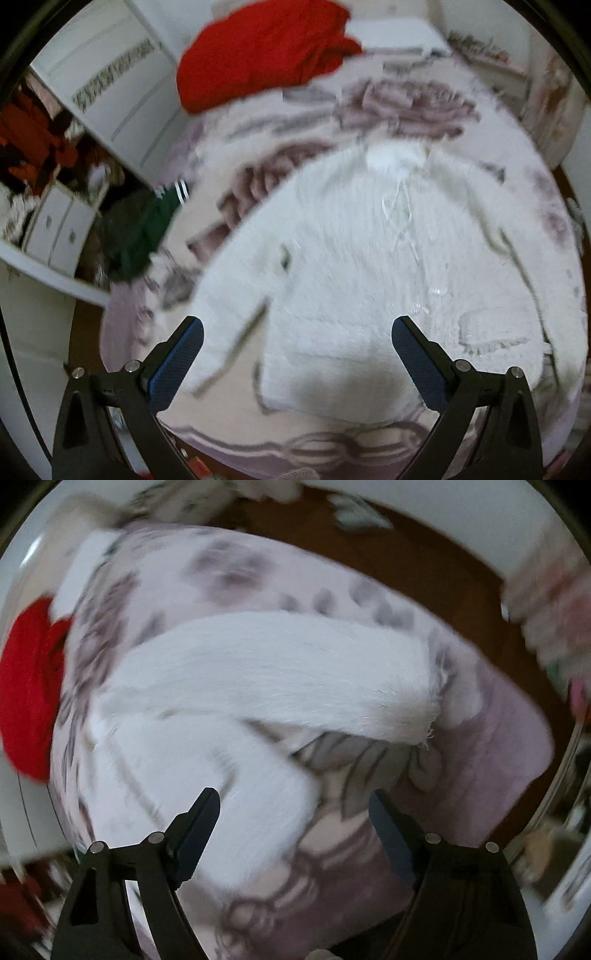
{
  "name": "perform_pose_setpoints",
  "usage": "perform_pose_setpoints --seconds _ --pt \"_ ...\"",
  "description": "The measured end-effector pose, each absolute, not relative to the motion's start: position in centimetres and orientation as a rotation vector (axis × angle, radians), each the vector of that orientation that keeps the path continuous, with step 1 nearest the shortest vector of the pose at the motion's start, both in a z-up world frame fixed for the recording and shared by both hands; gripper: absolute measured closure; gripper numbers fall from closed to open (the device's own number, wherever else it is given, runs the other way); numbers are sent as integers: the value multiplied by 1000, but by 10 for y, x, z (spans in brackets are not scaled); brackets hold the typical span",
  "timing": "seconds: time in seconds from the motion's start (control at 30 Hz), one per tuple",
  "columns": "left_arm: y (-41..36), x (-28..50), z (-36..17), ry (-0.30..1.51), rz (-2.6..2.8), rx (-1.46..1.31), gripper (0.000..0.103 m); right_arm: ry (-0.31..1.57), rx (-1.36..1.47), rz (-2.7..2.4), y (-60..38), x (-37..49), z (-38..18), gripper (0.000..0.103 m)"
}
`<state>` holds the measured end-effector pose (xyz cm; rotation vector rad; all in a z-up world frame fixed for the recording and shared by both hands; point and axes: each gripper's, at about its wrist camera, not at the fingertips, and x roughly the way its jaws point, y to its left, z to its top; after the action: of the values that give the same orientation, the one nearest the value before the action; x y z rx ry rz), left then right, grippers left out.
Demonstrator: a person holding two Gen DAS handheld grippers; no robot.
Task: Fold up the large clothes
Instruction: 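Grasp a cardigan sleeve cuff with the right gripper and lift it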
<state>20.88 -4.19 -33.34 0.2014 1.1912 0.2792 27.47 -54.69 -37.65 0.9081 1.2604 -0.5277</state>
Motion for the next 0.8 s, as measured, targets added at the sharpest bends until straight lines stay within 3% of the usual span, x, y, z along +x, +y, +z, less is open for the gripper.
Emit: perform_pose_setpoints --seconds 0.1,0.3,0.53,0.73,0.77,0.8 --pt "-58 218 -382 1258 322 171 0 1263 1124 -569 -593 266 -460 19" --pt "-92 224 -463 1376 357 183 0 1180 1481 -495 -609 257 -570 19" --pt "-114 246 -493 1405 346 162 0 820 1632 -550 -617 269 -594 17" --pt "-132 283 -509 1374 335 184 0 752 1691 -676 -612 283 -629 19" --pt "-134 287 -510 1373 334 181 0 754 1674 -685 -611 286 -626 32" --pt "-137 292 -510 1372 331 180 0 779 1640 -711 -607 285 -622 57"
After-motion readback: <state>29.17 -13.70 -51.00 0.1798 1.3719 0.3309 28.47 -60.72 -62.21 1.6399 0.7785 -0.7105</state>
